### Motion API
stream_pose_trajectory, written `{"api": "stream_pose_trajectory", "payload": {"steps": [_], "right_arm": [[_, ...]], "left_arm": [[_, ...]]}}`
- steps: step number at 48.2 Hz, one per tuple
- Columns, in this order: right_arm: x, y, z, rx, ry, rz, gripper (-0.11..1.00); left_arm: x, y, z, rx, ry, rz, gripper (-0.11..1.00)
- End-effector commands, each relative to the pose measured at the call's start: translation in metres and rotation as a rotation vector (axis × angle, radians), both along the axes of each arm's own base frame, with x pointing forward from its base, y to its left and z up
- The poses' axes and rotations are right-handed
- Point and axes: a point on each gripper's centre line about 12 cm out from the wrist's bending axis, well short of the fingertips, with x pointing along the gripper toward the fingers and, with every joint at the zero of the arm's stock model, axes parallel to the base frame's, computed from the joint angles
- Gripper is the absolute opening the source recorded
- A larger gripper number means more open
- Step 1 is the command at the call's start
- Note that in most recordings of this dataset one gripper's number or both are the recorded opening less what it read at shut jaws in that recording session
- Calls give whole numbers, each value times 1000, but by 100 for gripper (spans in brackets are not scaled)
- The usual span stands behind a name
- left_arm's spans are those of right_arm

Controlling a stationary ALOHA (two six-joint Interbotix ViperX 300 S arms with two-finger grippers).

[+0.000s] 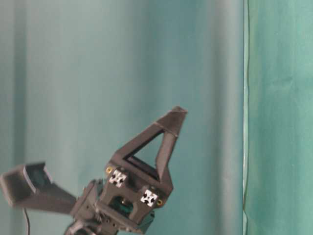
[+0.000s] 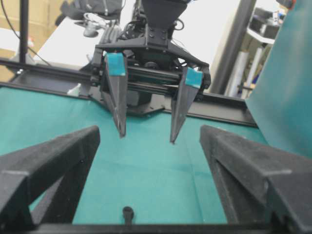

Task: Peel off the Velcro with your right arm.
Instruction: 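Close the left gripper on the strap's left end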

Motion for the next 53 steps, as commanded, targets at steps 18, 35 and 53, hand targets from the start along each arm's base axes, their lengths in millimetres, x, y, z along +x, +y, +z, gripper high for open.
{"api": "stream_pose_trajectory", "payload": {"steps": [18, 35, 53], "right_arm": [[0, 0, 1, -3, -24, 0, 76], [-1, 0, 0, -2, -21, -1, 76], [-1, 0, -1, -6, -21, 1, 76]], "left_arm": [[25, 1, -6, -24, 352, -5, 87], [40, -1, -44, -26, 429, -12, 87], [52, 0, -89, -24, 475, -13, 87]]}}
